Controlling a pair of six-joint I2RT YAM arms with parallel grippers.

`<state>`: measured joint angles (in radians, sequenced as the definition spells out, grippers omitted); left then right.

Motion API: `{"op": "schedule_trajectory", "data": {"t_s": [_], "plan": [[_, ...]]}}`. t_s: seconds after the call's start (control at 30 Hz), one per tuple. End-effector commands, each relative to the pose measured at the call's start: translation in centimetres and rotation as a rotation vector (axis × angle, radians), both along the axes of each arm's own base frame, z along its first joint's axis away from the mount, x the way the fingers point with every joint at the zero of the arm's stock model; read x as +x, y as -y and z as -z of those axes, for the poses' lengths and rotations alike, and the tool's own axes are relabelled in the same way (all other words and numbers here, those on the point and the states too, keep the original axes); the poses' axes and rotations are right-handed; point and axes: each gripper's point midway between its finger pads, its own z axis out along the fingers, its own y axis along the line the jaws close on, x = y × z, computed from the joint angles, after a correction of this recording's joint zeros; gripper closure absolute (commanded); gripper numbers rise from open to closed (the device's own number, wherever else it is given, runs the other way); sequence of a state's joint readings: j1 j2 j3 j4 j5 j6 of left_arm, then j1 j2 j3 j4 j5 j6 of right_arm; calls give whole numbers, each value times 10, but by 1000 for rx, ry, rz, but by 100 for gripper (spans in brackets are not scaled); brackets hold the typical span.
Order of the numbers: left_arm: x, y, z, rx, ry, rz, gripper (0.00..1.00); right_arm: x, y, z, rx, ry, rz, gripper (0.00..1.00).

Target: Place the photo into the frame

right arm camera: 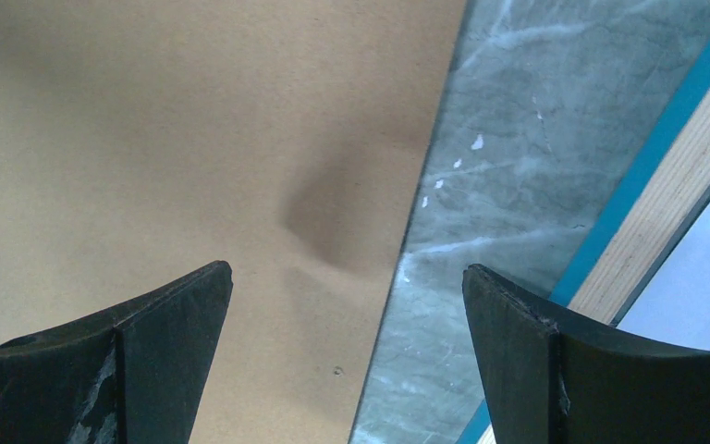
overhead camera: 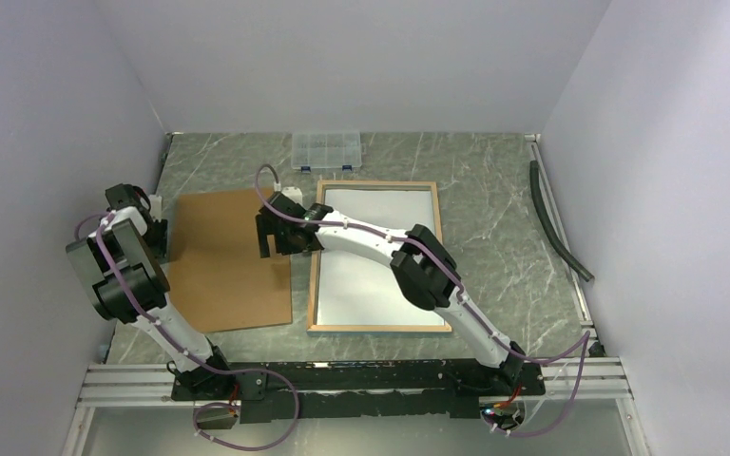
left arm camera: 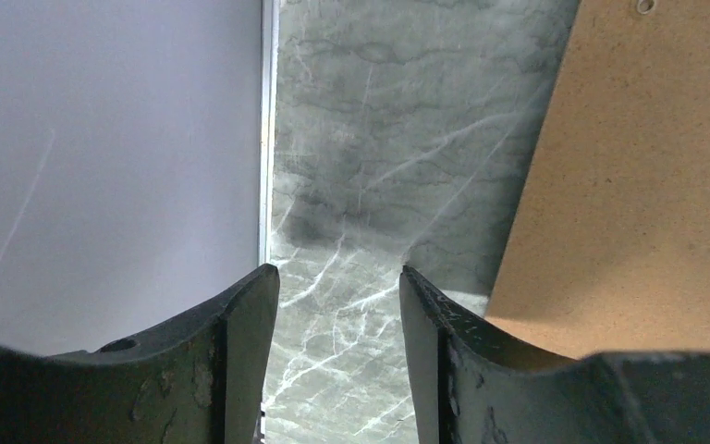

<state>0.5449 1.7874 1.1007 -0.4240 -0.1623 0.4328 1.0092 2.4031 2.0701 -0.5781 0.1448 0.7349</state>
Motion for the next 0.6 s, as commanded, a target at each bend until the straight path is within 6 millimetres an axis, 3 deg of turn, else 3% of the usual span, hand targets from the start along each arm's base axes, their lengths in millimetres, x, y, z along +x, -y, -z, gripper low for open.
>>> {"op": "schedule_trajectory", "data": {"t_s": [0.0, 0.27, 0.57], "plan": [[3, 4, 13, -29, -6, 12, 43, 8, 0, 2, 42, -34, 40, 0], [-4, 41, 41, -135, -77, 58, 48, 2, -11, 25, 95, -114, 11, 0], [-11, 79, 52, -281, -112, 115, 65, -2, -30, 14, 263, -208, -18, 0]]}}
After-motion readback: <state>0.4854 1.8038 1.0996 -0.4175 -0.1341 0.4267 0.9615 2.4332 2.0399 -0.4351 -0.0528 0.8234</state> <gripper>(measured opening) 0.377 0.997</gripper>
